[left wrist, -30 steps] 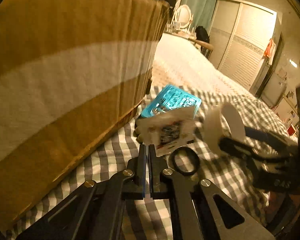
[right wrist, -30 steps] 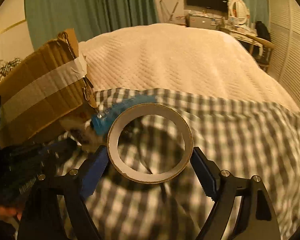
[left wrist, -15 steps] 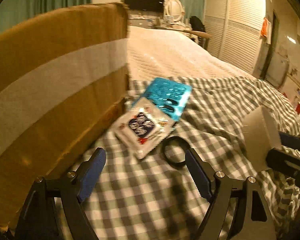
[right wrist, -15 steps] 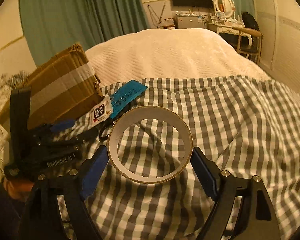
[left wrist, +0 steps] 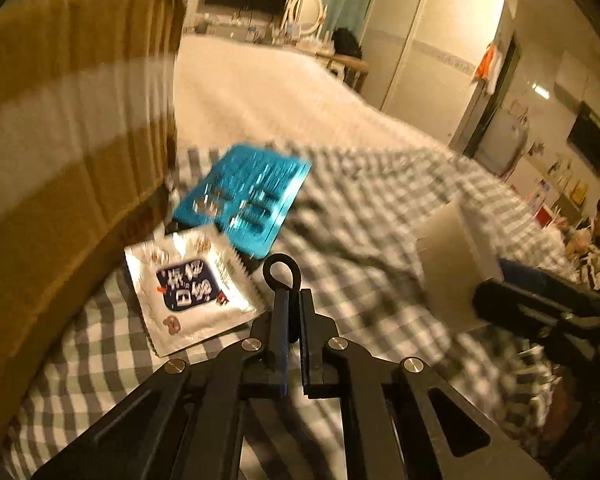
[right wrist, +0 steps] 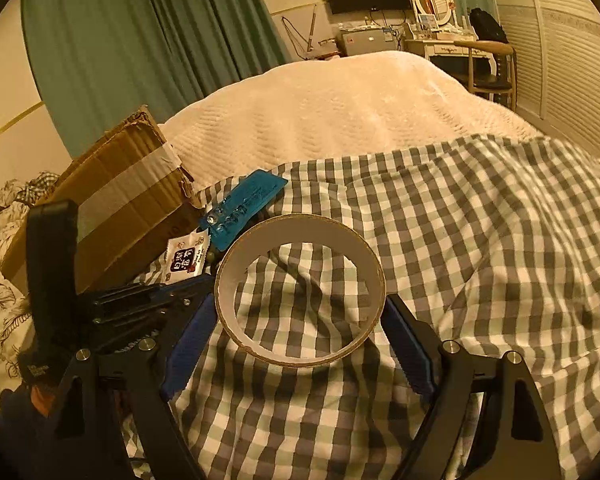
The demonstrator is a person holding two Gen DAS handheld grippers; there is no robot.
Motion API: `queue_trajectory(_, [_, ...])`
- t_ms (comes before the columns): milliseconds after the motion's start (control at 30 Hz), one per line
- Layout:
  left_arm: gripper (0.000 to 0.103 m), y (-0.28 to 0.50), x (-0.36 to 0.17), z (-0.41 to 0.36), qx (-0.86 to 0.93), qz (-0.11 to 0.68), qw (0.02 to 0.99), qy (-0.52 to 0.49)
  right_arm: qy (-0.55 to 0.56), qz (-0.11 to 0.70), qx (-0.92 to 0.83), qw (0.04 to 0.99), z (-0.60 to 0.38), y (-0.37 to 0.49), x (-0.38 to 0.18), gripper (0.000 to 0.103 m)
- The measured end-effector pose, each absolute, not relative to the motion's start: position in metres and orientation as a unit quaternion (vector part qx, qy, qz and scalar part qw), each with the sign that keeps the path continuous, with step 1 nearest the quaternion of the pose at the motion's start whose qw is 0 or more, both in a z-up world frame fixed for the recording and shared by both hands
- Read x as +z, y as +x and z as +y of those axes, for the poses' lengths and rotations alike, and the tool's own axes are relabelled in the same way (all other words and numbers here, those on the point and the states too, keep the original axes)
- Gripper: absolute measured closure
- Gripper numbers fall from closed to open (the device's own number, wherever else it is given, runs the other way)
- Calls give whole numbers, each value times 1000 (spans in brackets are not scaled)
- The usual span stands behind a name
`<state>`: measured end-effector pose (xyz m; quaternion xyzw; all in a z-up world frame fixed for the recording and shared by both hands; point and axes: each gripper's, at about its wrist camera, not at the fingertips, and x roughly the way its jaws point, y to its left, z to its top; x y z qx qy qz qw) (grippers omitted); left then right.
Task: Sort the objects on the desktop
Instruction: 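Grasp the white tape roll with the right tool while the left grasps the black hair tie, then carry the tape roll and hair tie into the cardboard box and release both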
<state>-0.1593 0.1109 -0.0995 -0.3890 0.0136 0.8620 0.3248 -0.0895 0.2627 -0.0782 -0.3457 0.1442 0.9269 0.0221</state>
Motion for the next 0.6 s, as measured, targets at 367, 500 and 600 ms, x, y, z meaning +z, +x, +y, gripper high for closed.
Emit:
queue_trajectory(367, [99,-130,60,38,935,-41,263,-234,-260,73,961,-65,199,-104,45,20])
queue_trajectory(500, [99,-142,71,-14,957,-39,159,-240,-252,68,956,-130,159,-146,79,20])
queue_trajectory(600, [99,-163,56,-54,954,-74,104,-271,-264,58,952,-144,133,-175,81,20])
